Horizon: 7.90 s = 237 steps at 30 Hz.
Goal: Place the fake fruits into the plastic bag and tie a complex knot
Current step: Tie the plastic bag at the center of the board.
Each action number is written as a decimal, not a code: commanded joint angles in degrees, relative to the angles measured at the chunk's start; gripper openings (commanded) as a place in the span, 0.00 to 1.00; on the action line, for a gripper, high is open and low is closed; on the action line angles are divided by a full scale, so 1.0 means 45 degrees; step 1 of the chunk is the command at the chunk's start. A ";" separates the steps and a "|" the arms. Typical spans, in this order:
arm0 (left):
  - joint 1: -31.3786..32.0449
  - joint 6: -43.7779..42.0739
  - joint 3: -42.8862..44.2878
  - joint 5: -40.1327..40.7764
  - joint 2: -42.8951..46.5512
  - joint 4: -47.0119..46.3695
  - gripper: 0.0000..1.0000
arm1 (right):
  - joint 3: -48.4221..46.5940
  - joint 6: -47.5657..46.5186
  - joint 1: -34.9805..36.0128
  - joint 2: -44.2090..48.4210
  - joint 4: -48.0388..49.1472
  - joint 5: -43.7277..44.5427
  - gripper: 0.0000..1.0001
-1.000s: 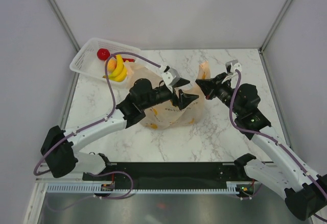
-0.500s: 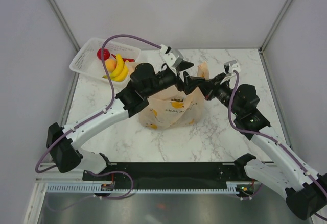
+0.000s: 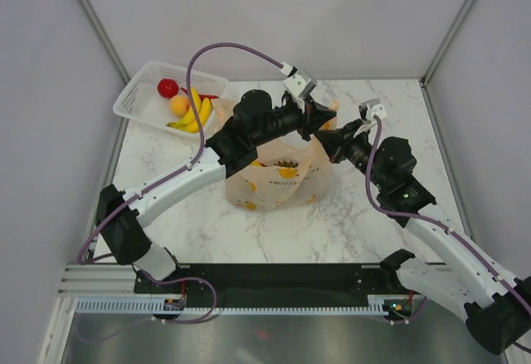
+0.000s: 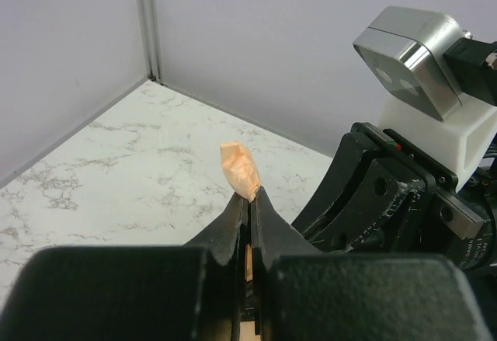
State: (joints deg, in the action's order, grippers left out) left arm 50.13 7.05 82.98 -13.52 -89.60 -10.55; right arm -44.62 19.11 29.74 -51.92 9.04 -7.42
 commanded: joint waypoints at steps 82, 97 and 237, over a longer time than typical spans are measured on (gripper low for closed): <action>-0.0007 -0.0063 -0.1312 0.7942 0.5811 0.8338 0.91 | 0.1498 -0.1200 0.3646 -0.1919 0.2386 0.9403 0.00; -0.0026 0.1147 -0.0159 0.9798 0.6414 1.0915 0.02 | 0.1849 -0.1357 0.3548 -0.1393 0.2191 1.0398 0.00; -0.0007 -0.5372 -1.2095 0.4858 0.9679 -0.9980 1.00 | -1.5787 0.1749 0.7669 -0.7973 -1.2907 0.5966 0.00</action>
State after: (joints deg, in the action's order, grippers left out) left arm 49.95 -13.37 26.52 7.33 -45.52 -51.16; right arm -113.84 26.17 64.23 -89.25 -48.69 19.11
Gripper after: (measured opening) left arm 0.995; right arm 0.010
